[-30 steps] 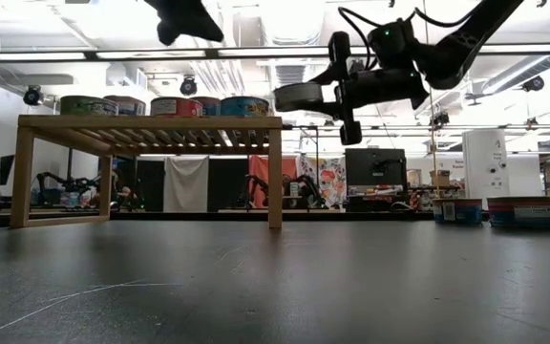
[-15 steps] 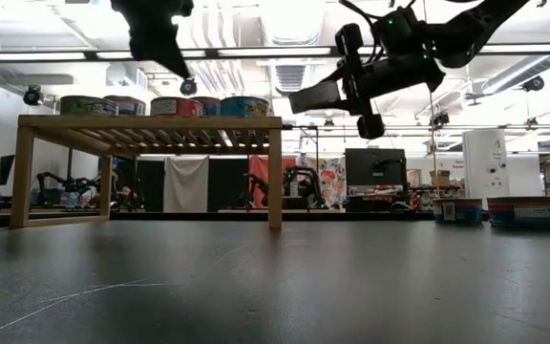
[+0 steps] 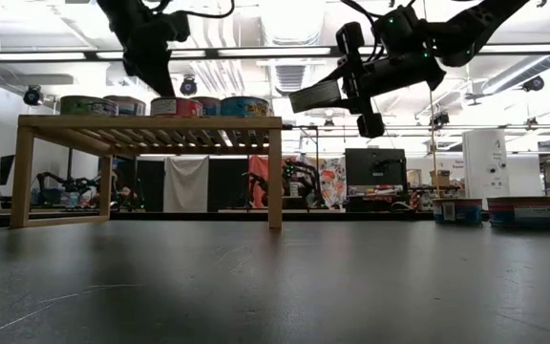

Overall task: Stack canned seafood by type on shelf
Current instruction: Put the green tuna can on the shelf

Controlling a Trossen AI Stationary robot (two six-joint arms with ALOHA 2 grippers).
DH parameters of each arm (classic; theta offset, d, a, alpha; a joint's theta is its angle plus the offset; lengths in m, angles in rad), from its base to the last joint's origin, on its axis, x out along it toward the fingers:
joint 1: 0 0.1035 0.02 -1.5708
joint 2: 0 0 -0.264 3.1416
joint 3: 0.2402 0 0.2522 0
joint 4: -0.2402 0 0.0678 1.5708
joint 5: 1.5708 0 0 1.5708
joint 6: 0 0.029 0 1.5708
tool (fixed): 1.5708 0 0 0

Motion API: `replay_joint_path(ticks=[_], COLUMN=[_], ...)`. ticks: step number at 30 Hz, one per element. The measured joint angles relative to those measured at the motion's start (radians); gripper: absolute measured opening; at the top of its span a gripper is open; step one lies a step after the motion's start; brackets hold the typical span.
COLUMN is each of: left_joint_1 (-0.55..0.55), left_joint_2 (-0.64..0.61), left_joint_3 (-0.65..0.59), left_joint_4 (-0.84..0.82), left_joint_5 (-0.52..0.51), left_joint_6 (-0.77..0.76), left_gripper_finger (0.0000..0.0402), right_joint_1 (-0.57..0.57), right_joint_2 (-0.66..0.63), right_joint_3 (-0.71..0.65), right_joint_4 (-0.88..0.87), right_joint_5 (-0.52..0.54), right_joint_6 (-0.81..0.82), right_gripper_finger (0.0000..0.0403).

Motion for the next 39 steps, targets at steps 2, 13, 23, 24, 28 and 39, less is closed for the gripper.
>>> replay_joint_path(ticks=[2, 13, 23, 24, 28, 39], left_joint_1=[0.0, 0.001, 0.004, 0.005, 0.01, 0.009], left_joint_2=[-0.001, -0.012, -0.032, -0.032, -0.039, -0.089], left_joint_3=[-0.002, -0.003, -0.004, -0.004, -0.003, 0.092], left_joint_4=[-0.012, -0.086, -0.113, -0.113, -0.11, -0.096], left_joint_5=[0.0, -0.029, -0.123, -0.144, -0.197, 0.195], left_joint_6=[-0.005, -0.058, -0.106, -0.115, -0.147, 0.104], left_gripper_finger=[0.0, 0.0, 0.0, 0.0, 0.0, 0.0], right_joint_1=[0.0, 0.0, 0.0, 0.0, 0.0, 0.0], right_joint_2=[0.0, 0.0, 0.0, 0.0, 0.0, 0.0], right_joint_3=[0.0, 0.0, 0.0, 0.0, 0.0, 0.0], right_joint_4=[0.0, 0.0, 0.0, 0.0, 0.0, -0.001], right_joint_5=[0.0, -0.001, -0.001, -0.001, -0.001, -0.002], right_joint_6=[0.0, -0.004, -0.008, -0.008, -0.01, -0.016], right_gripper_finger=[0.0121, 0.0121, 0.0121, 0.0121, 0.0121, 0.0121])
